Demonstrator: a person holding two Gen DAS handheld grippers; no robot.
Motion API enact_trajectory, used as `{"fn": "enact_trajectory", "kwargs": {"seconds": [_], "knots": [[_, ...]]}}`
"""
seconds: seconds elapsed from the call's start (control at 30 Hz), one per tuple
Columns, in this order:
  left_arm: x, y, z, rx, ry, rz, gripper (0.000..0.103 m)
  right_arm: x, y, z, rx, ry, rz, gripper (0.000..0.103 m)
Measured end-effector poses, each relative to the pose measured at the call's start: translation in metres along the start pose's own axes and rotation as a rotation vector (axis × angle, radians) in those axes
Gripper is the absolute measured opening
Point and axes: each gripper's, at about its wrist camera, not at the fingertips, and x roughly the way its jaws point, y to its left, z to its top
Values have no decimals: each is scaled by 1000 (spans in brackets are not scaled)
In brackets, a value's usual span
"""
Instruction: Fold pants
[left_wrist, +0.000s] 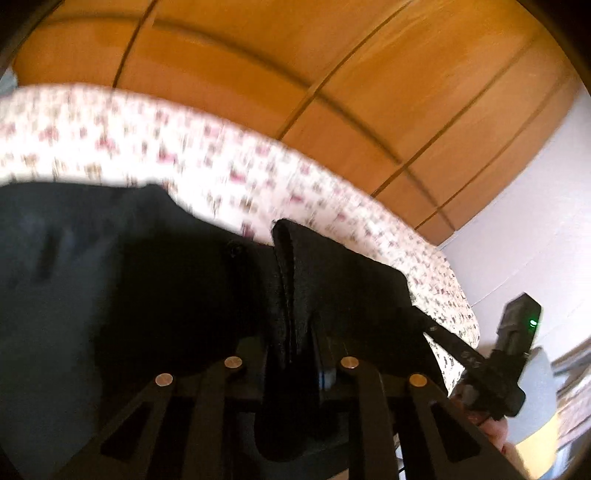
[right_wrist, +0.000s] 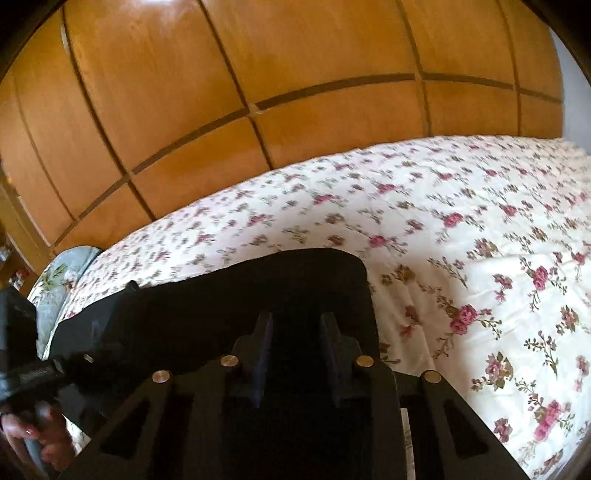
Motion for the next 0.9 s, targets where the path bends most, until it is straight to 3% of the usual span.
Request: {"fn": "enact_trajectory", "kwargs": {"seconds": [0.07,0.17,0.23,0.33,0.5,0.6,0.73,0.9], "knots": [[-1,2,-5,23,-1,45,18,3,4,-8,-18,9,9,28],[22,19,-24,-18,69,105,19,16,13,-19,-79,40,-47,28],[21,25,-32,-24,15,78,21,18,17,-21,-119,27,-69,28],[20,20,-30,16,10,108,22,18,18,-25,-158,7,-72,28],[9,21,-27,35,5,125,27,1,9,-21,-93,-3,-26,28],[-2,23,-27,18,-38,124,27,-22,13,-24,-79,-24,4,28],[8,22,-30,71,-16,160,33,-25,17,-46,-167,27,-73,27],[-4,32,-23,-12,-29,124,34,-29,13,-35,-59,35,-41,27]]}}
